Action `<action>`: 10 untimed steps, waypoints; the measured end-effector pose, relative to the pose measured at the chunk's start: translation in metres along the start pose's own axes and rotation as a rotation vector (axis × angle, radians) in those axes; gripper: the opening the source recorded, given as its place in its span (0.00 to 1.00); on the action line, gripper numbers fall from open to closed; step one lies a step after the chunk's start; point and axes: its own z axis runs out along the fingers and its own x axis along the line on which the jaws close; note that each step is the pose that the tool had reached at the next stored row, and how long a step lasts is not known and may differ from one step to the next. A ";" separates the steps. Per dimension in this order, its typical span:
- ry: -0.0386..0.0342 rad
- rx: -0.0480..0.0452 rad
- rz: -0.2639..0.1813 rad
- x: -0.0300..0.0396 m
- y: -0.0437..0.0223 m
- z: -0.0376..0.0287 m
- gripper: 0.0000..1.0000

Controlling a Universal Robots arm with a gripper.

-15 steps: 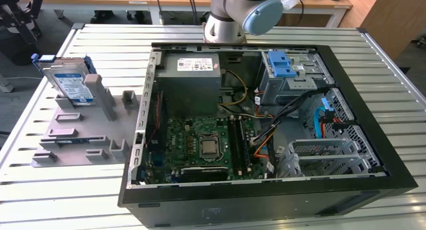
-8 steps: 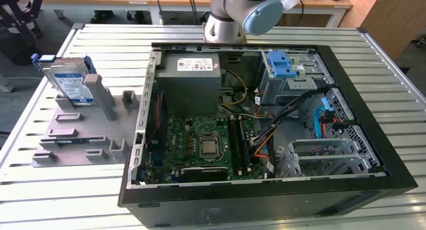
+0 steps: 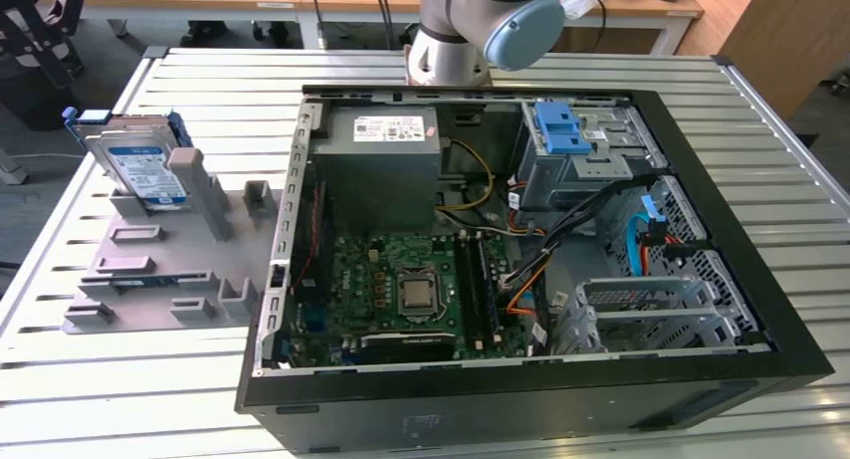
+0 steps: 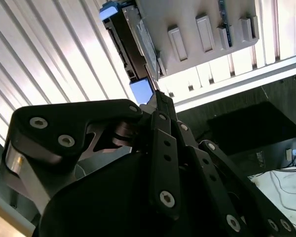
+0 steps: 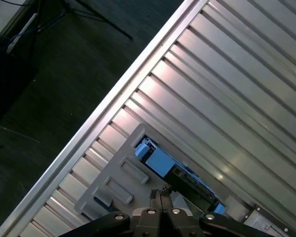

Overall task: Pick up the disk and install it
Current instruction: 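Pick up the disk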

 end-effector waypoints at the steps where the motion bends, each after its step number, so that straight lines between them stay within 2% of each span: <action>1: 0.0001 -0.0002 -0.009 0.0000 0.0000 0.0000 0.11; 10: 0.0022 -0.0021 -0.095 0.0000 0.0000 0.0001 0.11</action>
